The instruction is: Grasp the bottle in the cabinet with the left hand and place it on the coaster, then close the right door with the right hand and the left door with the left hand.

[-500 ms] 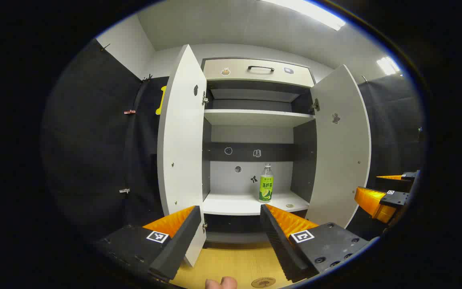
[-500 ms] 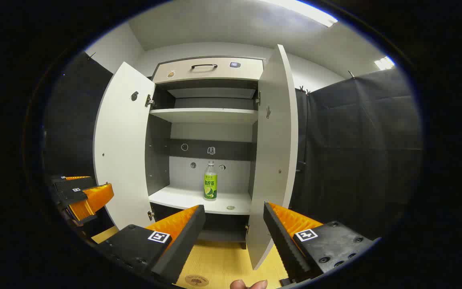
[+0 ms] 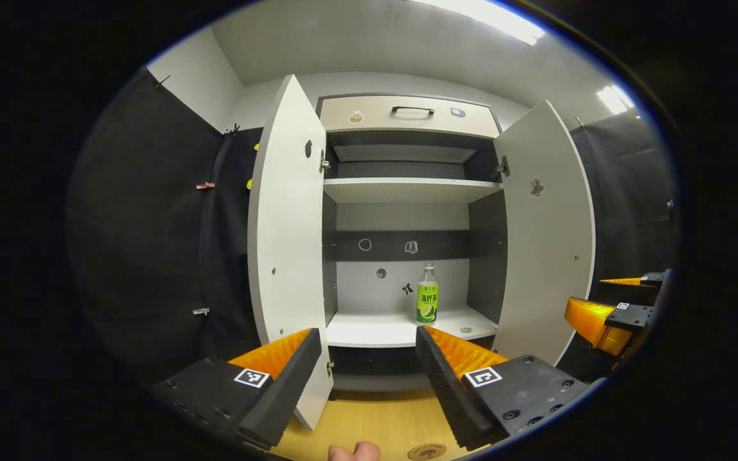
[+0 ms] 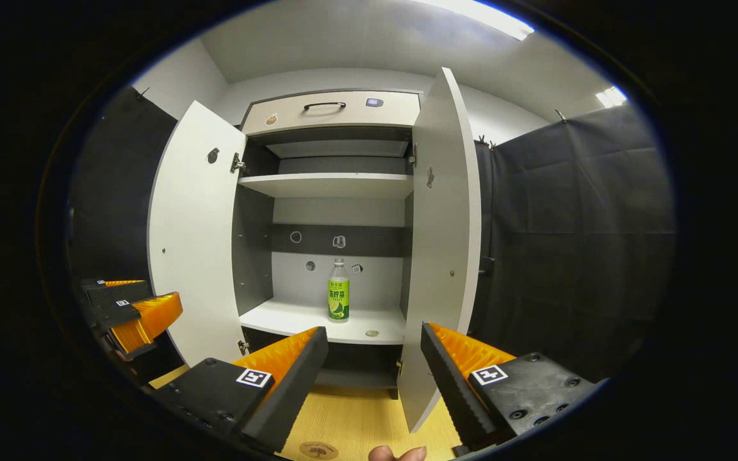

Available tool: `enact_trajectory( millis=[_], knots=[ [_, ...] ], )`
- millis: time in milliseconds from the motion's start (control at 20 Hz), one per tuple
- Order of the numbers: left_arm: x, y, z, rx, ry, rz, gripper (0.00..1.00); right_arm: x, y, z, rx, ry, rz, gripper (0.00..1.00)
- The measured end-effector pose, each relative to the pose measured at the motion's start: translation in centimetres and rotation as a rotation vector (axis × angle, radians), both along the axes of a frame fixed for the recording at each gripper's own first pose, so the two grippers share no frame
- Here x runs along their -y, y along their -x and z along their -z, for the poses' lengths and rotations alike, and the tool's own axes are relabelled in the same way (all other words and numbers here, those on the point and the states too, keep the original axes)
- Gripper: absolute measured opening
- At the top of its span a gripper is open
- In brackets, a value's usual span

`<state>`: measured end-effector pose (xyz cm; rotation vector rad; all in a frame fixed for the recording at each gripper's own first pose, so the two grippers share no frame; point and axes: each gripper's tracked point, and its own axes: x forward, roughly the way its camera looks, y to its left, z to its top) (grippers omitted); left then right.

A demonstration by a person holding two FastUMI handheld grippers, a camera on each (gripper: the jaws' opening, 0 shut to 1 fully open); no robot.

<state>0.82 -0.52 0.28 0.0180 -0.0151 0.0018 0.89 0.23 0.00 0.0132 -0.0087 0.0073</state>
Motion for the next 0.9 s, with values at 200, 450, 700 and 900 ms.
enact_trajectory(
  millis=[200, 450, 700, 900],
  knots=[
    [0.3, -0.2, 0.0, 0.005, -0.011, 0.006, 0.94, 0.4, -0.2, -0.2, 0.008, -0.005, 0.009, 0.97],
    [0.8, -0.4, 0.2, 0.002, -0.006, 0.014, 0.94, 1.0, -0.4, -0.1, 0.008, -0.005, 0.023, 0.97],
    [1.9, -1.5, 0.0, 0.006, -0.003, 0.033, 0.94, 1.4, -0.3, -0.4, 0.010, -0.015, 0.024, 0.97],
    [4.0, -4.7, 0.2, 0.008, 0.001, 0.071, 0.94, 2.6, -0.1, -0.5, 0.023, -0.008, 0.033, 0.97]
  ],
)
